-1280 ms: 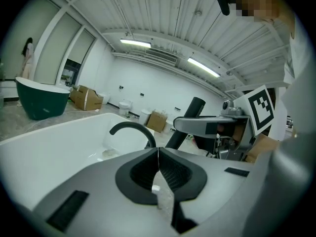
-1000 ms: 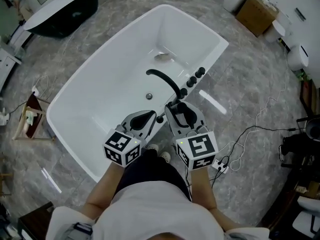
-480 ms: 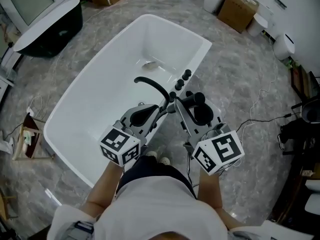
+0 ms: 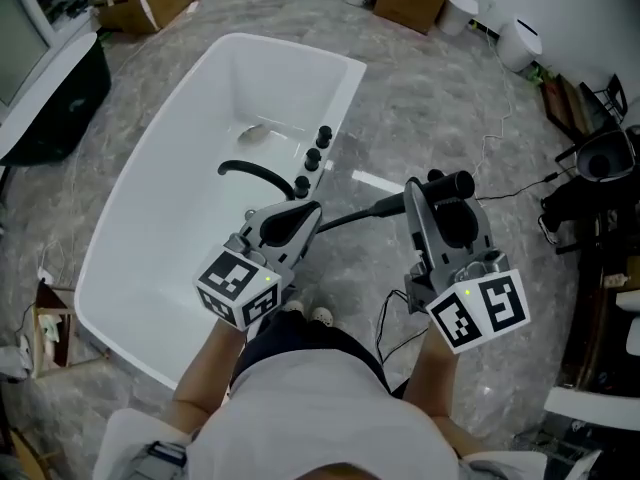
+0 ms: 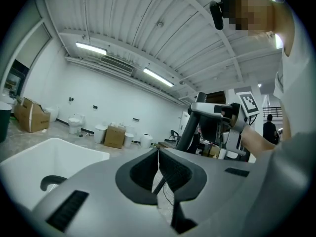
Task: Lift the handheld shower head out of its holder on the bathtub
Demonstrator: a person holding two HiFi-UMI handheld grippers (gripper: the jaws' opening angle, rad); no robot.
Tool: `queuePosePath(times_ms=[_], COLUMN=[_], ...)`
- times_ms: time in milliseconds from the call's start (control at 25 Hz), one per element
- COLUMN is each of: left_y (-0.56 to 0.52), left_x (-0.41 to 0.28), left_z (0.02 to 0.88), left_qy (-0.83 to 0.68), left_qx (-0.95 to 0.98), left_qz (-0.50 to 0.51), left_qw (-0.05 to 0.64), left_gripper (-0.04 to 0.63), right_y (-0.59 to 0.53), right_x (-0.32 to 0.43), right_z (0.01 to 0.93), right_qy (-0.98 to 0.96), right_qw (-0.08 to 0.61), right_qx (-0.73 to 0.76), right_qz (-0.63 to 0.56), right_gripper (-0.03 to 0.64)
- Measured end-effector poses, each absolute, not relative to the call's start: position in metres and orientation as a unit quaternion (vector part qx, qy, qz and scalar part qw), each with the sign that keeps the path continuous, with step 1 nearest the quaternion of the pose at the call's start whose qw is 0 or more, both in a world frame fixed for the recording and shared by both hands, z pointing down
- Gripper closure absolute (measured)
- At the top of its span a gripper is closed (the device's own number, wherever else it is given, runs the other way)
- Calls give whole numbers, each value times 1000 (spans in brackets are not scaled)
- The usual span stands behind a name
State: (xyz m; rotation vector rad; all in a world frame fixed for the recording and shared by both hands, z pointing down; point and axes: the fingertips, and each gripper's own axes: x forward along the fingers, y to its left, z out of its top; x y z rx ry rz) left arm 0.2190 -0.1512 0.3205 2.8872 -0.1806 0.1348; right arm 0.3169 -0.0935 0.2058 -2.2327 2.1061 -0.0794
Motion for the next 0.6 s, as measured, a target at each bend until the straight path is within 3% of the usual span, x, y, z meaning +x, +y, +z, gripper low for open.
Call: queuePosePath(times_ms=[360,600], left_y=[-109,-87], left_x=[266,276], left_z=[332,348], left_qy=[14,42], left_qx=[989,985], left_qz=[67,90], left_qw=[132,142], left_gripper=[583,583], right_y=[-10,22], right_x=[400,413], right_z=[232,262], right_qy=[564,511], right_qw=[17,-9], right_qx=[-824,-855], right_qz=[-59,-87], right_gripper=[474,474])
